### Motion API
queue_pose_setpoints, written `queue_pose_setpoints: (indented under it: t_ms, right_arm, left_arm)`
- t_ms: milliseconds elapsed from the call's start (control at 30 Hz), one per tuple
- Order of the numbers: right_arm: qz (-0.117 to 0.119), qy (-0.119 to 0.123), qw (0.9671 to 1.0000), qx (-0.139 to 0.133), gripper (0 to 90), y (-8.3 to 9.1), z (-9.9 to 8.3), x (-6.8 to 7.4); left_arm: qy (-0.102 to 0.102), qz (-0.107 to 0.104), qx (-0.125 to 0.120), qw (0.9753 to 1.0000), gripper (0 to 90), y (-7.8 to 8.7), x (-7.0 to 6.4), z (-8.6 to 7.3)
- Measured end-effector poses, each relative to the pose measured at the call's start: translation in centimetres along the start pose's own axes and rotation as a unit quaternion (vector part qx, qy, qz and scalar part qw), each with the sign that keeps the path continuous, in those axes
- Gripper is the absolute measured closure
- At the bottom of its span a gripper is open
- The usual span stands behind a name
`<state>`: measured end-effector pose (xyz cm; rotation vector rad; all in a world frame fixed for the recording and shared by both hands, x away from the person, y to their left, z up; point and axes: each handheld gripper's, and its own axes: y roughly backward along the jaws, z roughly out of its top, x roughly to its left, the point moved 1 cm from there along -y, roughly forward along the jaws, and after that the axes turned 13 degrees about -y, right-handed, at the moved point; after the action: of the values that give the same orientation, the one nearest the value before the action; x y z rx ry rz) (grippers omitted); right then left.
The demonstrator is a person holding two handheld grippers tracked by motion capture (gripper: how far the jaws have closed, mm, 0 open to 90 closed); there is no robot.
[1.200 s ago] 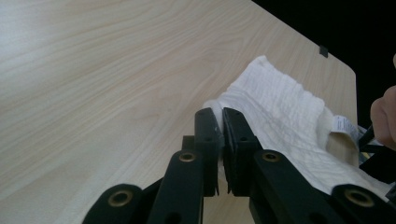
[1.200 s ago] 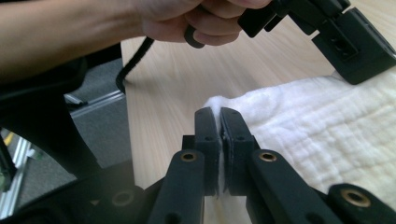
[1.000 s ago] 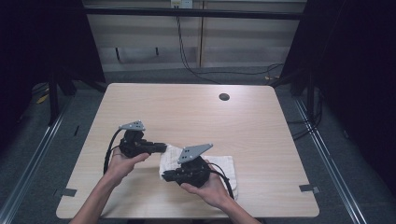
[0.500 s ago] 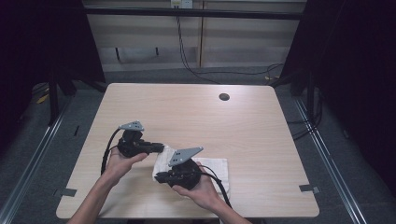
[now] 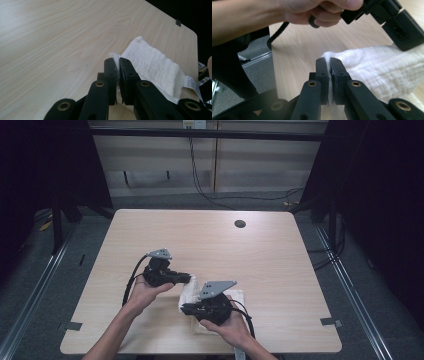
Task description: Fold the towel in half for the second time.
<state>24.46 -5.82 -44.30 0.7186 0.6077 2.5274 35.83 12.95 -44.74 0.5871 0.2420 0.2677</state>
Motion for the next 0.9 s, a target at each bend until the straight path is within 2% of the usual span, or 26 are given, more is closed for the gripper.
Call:
queue_pose_setpoints:
  t_ms: [233, 400, 567, 733, 767, 900]
  right_arm:
    - [-0.003, -0.018, 0.9997, -0.017, 85.8, 1.6, -0.7, -0.8]
    - [-0.008, -0.026, 0.9986, -0.045, 85.8, 3.0, -1.2, -1.0]
    - [-0.008, -0.036, 0.9983, -0.045, 85.8, 3.7, -1.7, -1.3]
    - [-0.022, -0.047, 0.9981, -0.034, 85.6, 4.8, -3.2, -1.9]
    - [-0.023, -0.051, 0.9979, -0.034, 85.6, 5.0, -3.4, -1.9]
    - [-0.032, -0.051, 0.9978, -0.028, 85.6, 5.4, -4.0, -2.1]
  left_arm:
    - [-0.010, -0.007, 0.002, 0.9999, 85.2, -1.3, -0.5, 1.0]
    - [-0.010, -0.020, -0.003, 0.9998, 85.2, -2.7, -0.9, 1.7]
    - [-0.017, -0.019, 0.001, 0.9997, 85.1, -3.6, -1.5, 2.0]
    - [-0.013, -0.028, 0.000, 0.9995, 85.1, -4.5, -1.8, 2.4]
    - [-0.018, -0.032, 0.003, 0.9993, 85.1, -4.8, -2.0, 2.4]
    - [-0.017, -0.035, 0.006, 0.9992, 85.1, -5.4, -2.2, 2.4]
